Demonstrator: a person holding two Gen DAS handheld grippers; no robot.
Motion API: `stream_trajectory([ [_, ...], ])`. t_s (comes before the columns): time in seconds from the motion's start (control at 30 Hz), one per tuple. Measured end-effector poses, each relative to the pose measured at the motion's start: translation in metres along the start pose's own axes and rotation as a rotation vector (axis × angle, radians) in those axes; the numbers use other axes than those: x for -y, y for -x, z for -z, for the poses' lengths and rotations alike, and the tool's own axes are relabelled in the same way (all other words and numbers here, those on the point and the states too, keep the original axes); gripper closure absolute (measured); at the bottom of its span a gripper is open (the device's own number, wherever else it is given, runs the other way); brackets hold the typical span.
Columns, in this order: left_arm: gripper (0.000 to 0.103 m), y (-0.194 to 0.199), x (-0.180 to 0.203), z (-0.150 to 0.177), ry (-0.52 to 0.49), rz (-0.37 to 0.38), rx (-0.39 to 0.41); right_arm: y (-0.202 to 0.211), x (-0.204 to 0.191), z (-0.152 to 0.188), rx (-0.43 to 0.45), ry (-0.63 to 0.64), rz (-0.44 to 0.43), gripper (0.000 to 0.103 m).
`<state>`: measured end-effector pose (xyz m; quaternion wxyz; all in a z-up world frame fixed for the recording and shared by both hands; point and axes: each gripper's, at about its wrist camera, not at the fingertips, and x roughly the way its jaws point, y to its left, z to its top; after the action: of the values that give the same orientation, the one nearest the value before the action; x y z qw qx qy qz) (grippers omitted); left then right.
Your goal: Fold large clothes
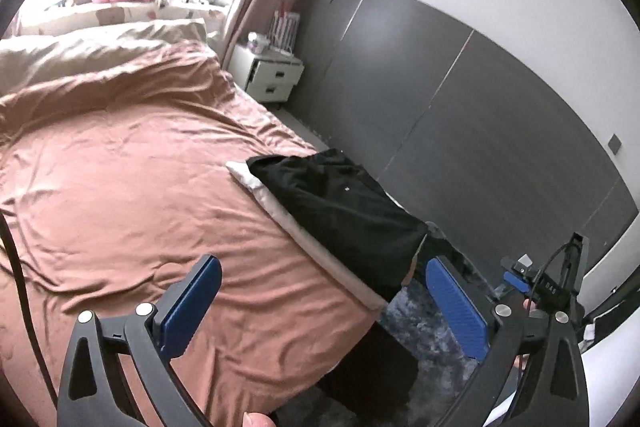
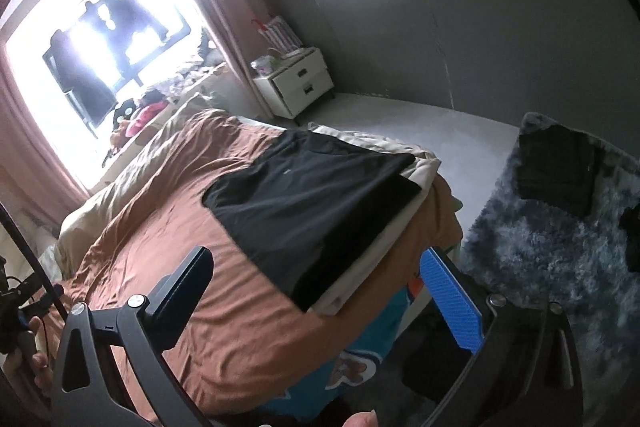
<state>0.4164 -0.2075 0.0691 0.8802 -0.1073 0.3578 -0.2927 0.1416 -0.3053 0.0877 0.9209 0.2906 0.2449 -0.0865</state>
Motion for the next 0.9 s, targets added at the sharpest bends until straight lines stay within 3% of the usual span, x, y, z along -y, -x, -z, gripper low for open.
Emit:
stream_trajectory([
  [0.63,0.0,0.184,-0.004,0.119,0.04,-0.132,0.195,0.073,-0.028,0.083,0.027,0.149,-0.111,0.0],
  [0.9,0.0,0.232,0.002,0.175,0.035,-0.198,0.256,0.099,-0.041,0.12,0.059,0.217,-0.133,0.0],
])
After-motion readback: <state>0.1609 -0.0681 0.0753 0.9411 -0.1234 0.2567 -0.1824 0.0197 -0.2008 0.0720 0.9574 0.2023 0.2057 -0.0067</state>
